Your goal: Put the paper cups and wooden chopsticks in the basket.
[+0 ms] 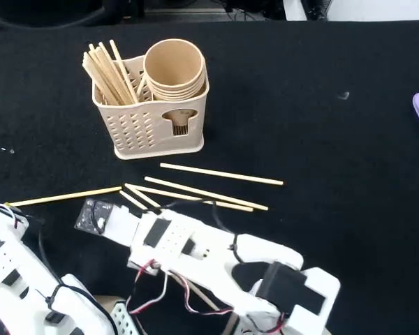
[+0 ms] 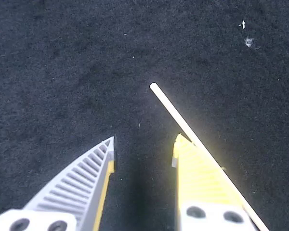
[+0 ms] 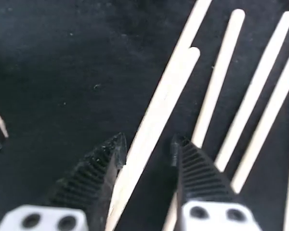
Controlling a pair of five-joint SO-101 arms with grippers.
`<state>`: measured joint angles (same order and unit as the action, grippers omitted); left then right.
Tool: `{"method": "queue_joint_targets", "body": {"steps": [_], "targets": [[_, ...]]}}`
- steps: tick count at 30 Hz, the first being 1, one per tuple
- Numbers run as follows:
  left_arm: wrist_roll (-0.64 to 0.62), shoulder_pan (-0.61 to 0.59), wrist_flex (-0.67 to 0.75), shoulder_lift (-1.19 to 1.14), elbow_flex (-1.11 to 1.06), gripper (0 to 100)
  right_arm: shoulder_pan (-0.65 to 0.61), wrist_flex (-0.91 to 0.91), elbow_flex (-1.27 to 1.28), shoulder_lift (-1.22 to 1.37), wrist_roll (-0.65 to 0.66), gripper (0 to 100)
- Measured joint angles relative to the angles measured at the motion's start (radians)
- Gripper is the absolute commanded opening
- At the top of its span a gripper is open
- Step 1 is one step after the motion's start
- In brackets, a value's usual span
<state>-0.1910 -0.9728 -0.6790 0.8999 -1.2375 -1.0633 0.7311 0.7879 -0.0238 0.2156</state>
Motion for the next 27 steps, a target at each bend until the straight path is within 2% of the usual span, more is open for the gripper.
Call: {"method": "queue_joint_targets", "body": {"steps": [9,17,23,27], "targets": [[0.000,0.000,0.000,0.000,0.000,20,0.051,0.127,-0.043,-0.020,0.037,1.0],[0.000,0.000,0.000,0.000,0.000,20,0.164,0.299,-0.041,-0.414,0.118,1.0],[0.000,0.000,0.000,0.000,0.000,20,0.252,0.353,-0.055,-0.641,0.126,1.0],[0.000,0.000,0.000,0.000,0.000,20,0.298,0.353,-0.160,-0.733,0.126,1.0]]}}
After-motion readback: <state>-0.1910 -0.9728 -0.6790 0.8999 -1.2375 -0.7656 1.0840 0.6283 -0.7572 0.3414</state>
